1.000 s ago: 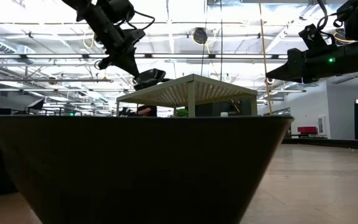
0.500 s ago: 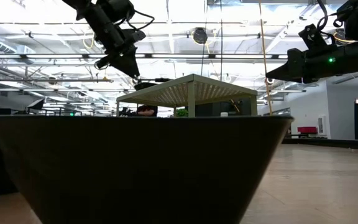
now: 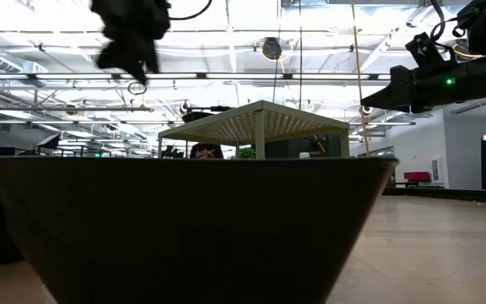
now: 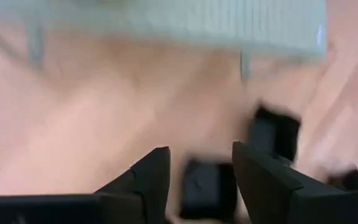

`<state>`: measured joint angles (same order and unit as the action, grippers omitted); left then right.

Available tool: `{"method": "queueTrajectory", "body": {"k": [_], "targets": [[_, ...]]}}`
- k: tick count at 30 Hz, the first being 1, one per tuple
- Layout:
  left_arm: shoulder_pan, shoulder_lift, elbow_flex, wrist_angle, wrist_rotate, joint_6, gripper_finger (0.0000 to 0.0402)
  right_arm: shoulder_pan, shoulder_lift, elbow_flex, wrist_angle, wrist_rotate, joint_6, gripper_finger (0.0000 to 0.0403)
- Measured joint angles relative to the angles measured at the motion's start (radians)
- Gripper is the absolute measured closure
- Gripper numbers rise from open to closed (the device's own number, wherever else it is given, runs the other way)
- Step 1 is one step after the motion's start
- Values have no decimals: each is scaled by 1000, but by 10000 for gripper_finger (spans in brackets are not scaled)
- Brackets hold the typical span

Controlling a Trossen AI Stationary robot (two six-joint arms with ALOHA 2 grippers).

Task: Pick & Place Mini shaped plates
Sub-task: Stack the leaf-shaped plate on top of the other leaf-shaped plate on the shelf

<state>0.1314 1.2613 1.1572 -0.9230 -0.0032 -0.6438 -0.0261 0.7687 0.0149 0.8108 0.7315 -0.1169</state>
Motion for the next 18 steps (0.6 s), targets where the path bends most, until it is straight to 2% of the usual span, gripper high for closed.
{"method": "queueTrajectory", "body": {"k": [9,13,18], "targets": [[-511,61,-110,39,-184,-852,227,0,0,0,0,0,0,399],[-673,116,-124,72,-265,-1092,241,0,0,0,0,0,0,399],[-779,208,-124,60,-316,-1281,247,0,0,0,0,0,0,399]]}}
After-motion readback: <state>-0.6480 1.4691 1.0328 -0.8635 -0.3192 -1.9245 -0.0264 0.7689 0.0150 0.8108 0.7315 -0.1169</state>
